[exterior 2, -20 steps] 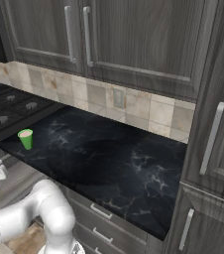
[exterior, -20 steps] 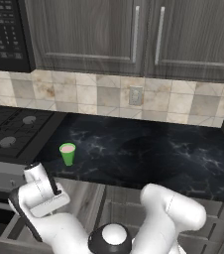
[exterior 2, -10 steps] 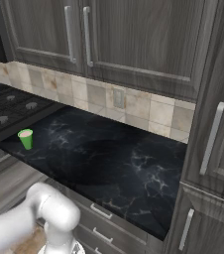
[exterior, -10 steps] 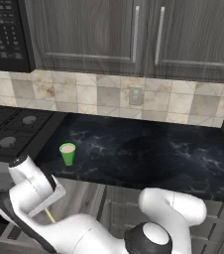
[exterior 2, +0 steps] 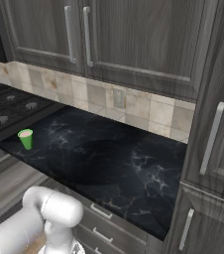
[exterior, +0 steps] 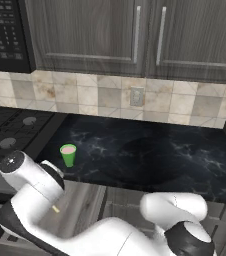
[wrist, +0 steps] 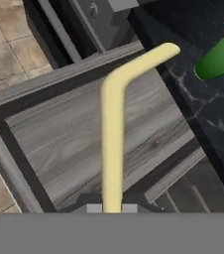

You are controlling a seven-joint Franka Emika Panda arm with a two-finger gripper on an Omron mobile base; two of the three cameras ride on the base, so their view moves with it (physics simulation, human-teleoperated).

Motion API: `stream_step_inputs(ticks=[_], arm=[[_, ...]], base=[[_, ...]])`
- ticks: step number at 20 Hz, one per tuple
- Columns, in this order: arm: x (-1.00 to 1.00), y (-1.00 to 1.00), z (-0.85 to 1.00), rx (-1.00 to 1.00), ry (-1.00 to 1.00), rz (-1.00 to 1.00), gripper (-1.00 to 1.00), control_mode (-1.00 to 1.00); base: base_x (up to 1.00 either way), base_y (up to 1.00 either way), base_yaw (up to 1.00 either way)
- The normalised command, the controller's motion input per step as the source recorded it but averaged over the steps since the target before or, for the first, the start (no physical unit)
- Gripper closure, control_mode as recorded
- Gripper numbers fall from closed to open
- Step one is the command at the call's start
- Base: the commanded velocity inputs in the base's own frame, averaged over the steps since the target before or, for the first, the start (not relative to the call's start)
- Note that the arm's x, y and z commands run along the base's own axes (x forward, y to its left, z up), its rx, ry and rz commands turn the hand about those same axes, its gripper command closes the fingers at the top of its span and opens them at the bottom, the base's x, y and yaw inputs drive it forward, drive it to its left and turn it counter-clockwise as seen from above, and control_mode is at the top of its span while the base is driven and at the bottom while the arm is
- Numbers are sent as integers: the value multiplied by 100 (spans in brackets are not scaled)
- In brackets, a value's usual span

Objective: Pick up the straw from the left drawer and put it inside the smoothie cup.

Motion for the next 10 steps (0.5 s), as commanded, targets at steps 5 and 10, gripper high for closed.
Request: stream_step_inputs(ticks=[5, 10], arm=[[6, -26, 100, 10, -16, 27, 100, -100], [28, -27, 98, 22, -1, 25, 100, -100]], base=[[0, 0, 0], [0, 0, 0]])
